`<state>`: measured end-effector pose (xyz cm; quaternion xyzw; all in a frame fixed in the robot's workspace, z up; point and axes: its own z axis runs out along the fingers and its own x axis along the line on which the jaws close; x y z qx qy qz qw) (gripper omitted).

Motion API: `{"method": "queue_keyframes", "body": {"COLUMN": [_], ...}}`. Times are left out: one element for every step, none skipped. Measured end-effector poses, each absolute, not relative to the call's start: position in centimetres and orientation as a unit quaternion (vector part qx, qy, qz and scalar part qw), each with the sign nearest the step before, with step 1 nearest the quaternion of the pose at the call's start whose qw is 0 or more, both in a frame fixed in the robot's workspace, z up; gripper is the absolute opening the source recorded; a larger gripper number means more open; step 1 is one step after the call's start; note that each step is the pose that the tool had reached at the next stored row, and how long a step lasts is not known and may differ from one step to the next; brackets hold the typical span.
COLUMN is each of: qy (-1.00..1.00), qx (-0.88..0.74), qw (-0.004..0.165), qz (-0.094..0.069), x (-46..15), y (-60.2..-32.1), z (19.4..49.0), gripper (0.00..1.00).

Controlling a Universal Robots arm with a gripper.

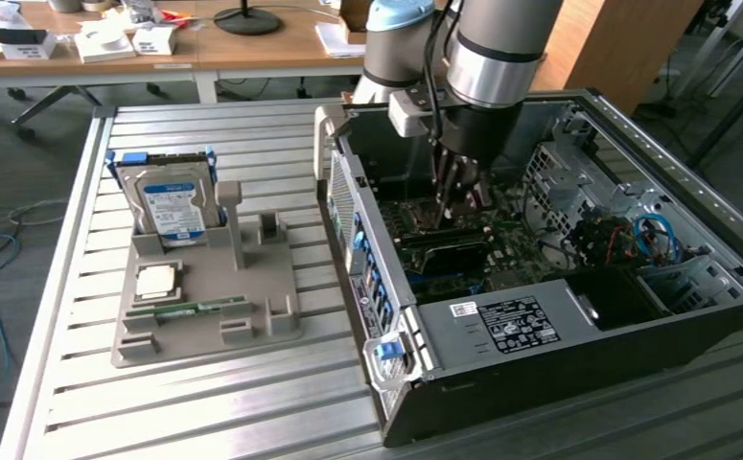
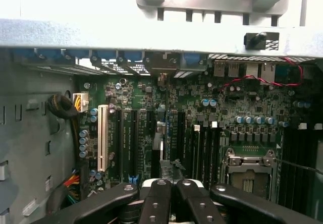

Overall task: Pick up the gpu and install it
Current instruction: 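Press down on the gpu until it lock into place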

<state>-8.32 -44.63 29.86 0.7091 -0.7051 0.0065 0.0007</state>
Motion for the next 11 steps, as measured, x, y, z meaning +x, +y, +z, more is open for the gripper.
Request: {"method": "queue_keyframes", "body": {"qy": [-0.705, -0.705, -0.705, -0.705, -0.705, -0.705, -0.705, -0.705, -0.705, -0.705, -0.705], "qx": [0.709, 0.709, 0.709, 0.709, 0.709, 0.709, 0.709, 0.709, 0.709, 0.709, 0.709], "qw": [0.001, 0.001, 0.001, 0.001, 0.001, 0.001, 0.001, 0.001, 0.001, 0.001, 0.001], "qz": [0.007, 0.007, 0.007, 0.006, 0.007, 0.007, 0.007, 0.007, 0.007, 0.007, 0.007], "x": [-8.26, -8.16, -8.03, -7.90, -7.80, -7.77, -7.77, -7.77, -7.77, -7.77, -7.77], "y": [-44.62, -44.62, -44.62, -44.62, -44.63, -44.63, -44.63, -44.62, -44.62, -44.62, -44.62], "z": [29.86, 29.86, 29.86, 29.86, 29.86, 29.86, 29.86, 29.86, 29.86, 29.86, 29.86], "gripper": [0.10, 0.10, 0.10, 0.10, 0.10, 0.10, 0.10, 0.10, 0.10, 0.10, 0.10]}}
